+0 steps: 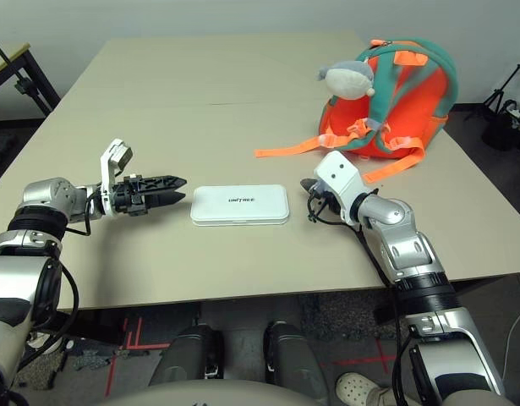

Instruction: Put the pencil case into the backpack and zip it.

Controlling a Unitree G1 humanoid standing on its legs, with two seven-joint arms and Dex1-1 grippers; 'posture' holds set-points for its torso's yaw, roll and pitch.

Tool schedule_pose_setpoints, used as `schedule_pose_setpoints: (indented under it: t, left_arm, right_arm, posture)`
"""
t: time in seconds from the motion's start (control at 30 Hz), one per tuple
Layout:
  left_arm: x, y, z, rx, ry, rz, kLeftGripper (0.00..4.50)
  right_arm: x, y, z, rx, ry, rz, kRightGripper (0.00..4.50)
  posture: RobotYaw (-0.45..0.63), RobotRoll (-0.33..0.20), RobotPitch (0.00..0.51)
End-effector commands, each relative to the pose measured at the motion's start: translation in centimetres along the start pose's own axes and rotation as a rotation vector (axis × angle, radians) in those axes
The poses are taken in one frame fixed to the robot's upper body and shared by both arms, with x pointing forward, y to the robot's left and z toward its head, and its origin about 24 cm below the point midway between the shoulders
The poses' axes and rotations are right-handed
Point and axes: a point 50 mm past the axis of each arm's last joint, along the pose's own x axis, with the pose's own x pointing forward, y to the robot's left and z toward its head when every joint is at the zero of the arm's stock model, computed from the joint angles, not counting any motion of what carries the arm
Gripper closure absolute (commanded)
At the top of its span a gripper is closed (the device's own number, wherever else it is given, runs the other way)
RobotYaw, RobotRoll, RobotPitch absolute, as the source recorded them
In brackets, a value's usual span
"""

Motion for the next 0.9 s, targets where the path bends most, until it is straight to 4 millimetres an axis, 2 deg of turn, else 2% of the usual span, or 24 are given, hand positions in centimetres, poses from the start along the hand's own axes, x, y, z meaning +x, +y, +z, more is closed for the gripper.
schedule_pose_setpoints:
  t: [0.03, 0.3, 0.53, 0.9]
  left_arm:
    - [0.2, 0.5, -0.3, 0.001, 0.041, 0.041, 0.0]
    - [0.3, 1.1, -0.6, -0.017, 0.058, 0.092, 0.0]
    - [0.3, 1.3, -0.7, -0.008, 0.074, 0.112, 0.0]
    - [0.2, 1.3, -0.5, -0.006, 0.066, 0.12, 0.0]
  right_arm:
    - [0.2, 0.2, -0.5, -0.017, 0.025, 0.011, 4.46]
    - [0.5, 0.0, -0.9, -0.111, 0.08, 0.014, 4.46]
    - [0.7, 0.9, -1.4, -0.2, 0.152, 0.093, 4.46]
    - [0.7, 1.7, -1.3, -0.235, 0.191, 0.177, 4.46]
  posture:
    - [0.1, 0.0, 0.055]
    - [0.09, 0.0, 0.06]
    - [0.08, 0.0, 0.066]
    - [0.09, 0.0, 0.067]
